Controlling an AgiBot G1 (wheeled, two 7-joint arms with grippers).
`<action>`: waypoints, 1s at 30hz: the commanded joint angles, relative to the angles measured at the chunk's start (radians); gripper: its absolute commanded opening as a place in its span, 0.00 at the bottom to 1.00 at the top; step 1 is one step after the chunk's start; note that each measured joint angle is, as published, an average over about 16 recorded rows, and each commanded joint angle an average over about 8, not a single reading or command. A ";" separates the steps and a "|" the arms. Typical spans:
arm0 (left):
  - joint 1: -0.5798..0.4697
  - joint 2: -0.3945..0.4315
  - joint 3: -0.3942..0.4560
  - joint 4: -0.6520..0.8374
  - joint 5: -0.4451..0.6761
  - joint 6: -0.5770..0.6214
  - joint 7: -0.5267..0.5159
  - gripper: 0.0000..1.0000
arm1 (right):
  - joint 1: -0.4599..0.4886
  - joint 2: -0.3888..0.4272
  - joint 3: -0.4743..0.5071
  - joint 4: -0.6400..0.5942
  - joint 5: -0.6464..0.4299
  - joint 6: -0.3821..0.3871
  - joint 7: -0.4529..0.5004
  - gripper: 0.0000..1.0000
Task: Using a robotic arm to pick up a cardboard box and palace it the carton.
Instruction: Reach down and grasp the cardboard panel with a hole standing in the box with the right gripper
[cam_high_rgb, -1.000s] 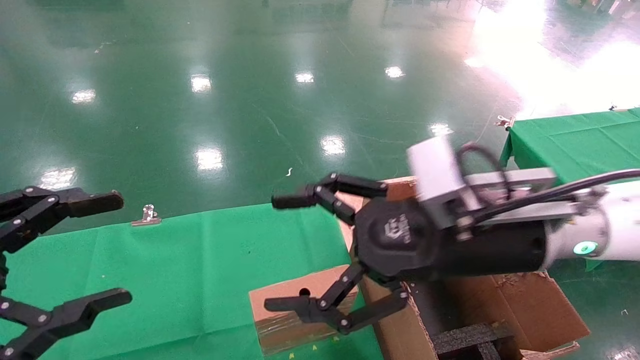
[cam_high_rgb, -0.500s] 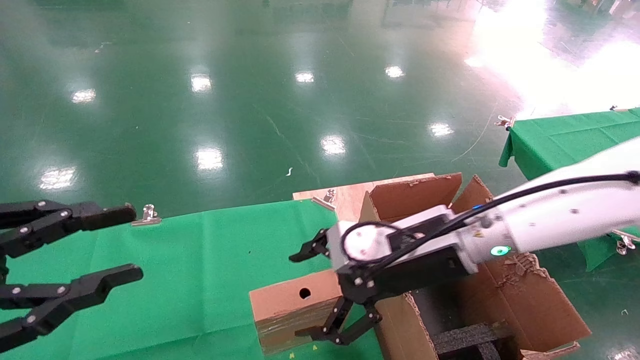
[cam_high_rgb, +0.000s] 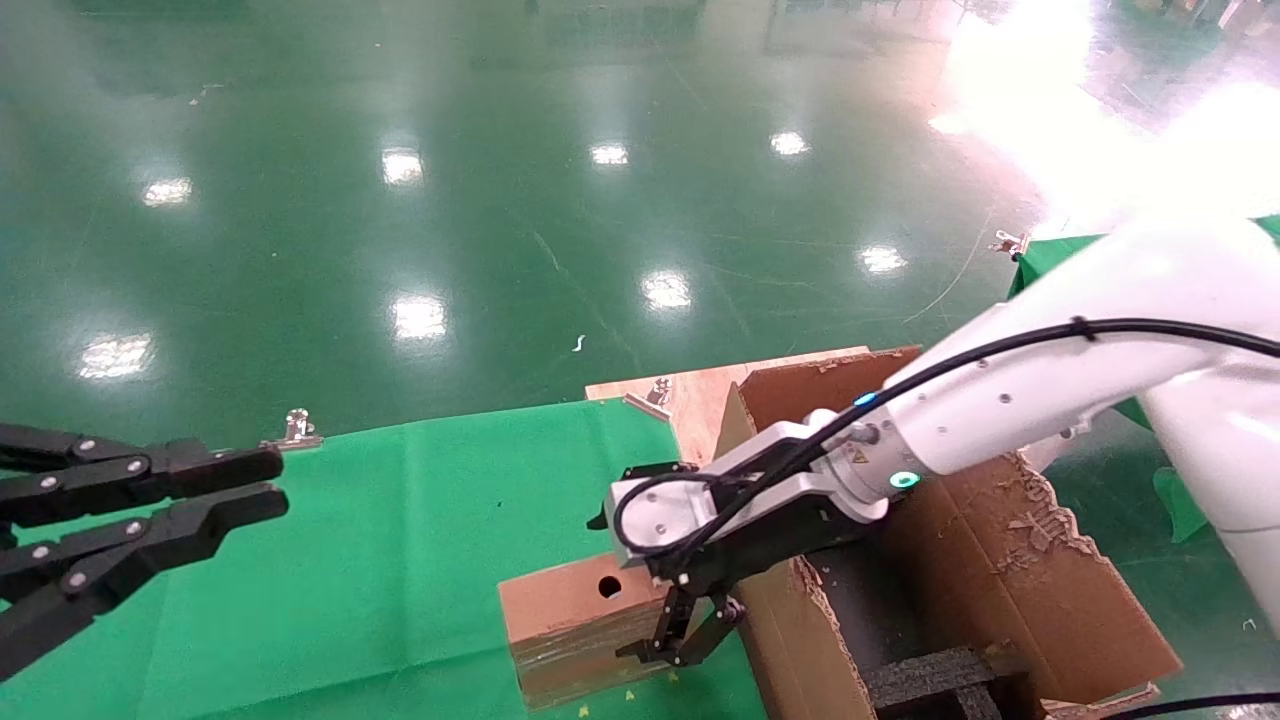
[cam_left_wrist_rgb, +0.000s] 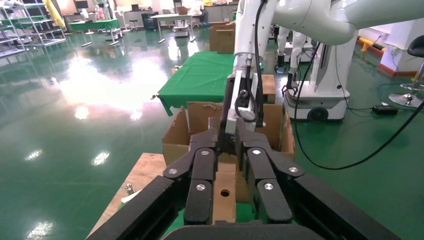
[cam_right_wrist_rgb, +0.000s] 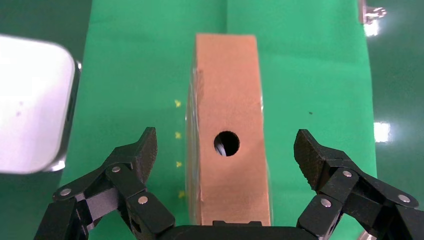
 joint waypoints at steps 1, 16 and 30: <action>0.000 0.000 0.000 0.000 0.000 0.000 0.000 0.04 | 0.014 -0.017 -0.018 -0.008 -0.025 -0.002 -0.005 1.00; 0.000 0.000 0.000 0.000 0.000 0.000 0.000 1.00 | 0.048 -0.060 -0.090 -0.021 -0.108 0.006 -0.050 0.60; 0.000 0.000 0.000 0.000 0.000 0.000 0.000 1.00 | 0.053 -0.067 -0.102 -0.024 -0.118 0.008 -0.054 0.00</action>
